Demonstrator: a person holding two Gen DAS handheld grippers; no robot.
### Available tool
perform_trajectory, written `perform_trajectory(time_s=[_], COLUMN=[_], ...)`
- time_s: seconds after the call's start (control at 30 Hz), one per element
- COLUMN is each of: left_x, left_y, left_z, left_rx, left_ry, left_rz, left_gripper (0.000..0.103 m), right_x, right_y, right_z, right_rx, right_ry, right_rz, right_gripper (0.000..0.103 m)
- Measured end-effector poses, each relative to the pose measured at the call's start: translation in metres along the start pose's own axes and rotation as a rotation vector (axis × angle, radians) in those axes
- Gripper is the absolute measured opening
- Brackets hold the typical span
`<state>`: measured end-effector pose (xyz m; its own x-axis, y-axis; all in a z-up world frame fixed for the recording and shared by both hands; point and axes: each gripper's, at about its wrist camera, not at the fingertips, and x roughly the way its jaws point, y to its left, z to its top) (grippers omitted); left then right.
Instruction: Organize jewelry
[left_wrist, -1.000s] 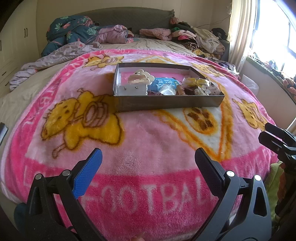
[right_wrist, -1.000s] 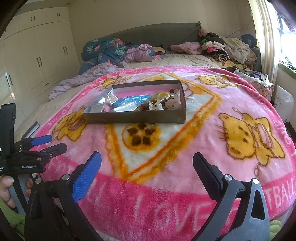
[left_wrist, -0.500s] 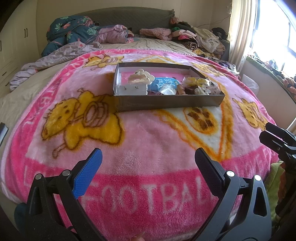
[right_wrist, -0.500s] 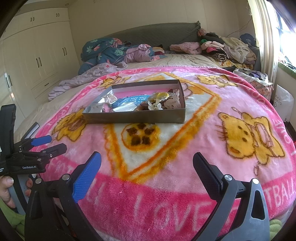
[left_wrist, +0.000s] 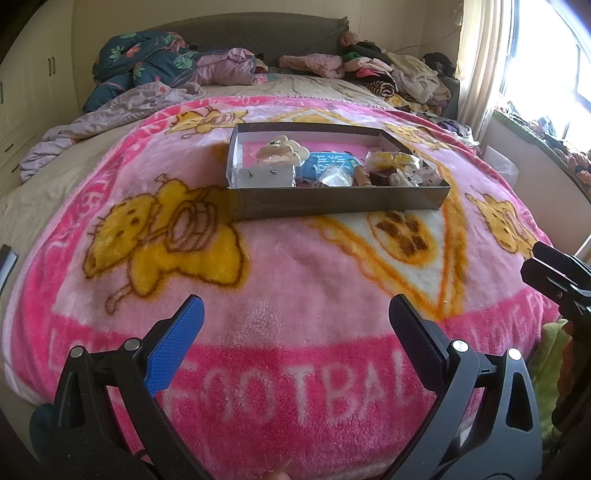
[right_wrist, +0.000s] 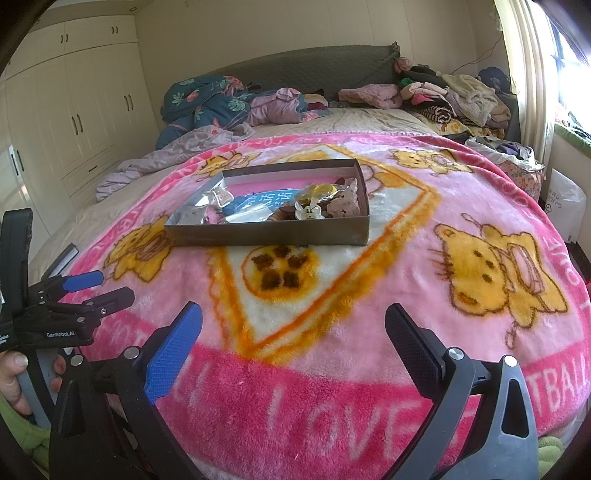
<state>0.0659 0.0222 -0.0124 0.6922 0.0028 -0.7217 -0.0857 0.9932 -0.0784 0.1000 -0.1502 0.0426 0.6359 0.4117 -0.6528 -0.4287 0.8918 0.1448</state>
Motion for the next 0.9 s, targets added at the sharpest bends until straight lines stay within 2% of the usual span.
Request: perform_trajectory(time_s=[0.47,0.57,0.7,0.8,0.9], left_x=[0.000,0.000,0.002,0.007,0.021], left_y=[0.000,0.000,0.006,0.019,0.051], left_z=[0.000,0.000,0.003,0.009,0.021], left_rx=[0.001,0.002,-0.023,-0.058,-0.122], left_ry=[0.001,0.004,0.007,0.008,0.021], left_rz=[-0.007,0.010,-0.002,0.019,0.100], left_gripper=[0.094,0.094,0.094,0.094,0.094], right_x=[0.000,0.000,0.002,0.008,0.018], right_y=[-0.002,-0.005,-0.011,-0.021,-0.048], right_z=[0.000,0.000,0.000,0.002,0.010], right_rx=[0.004,0.009,0.028,0.050,0.099], right_ry=[0.001,0.002,0.007,0.015,0.022], right_rz=[-0.003,-0.012,-0.029,-0.054,-0.086], right_gripper=[0.099,0.099,0.099,0.099,0.099])
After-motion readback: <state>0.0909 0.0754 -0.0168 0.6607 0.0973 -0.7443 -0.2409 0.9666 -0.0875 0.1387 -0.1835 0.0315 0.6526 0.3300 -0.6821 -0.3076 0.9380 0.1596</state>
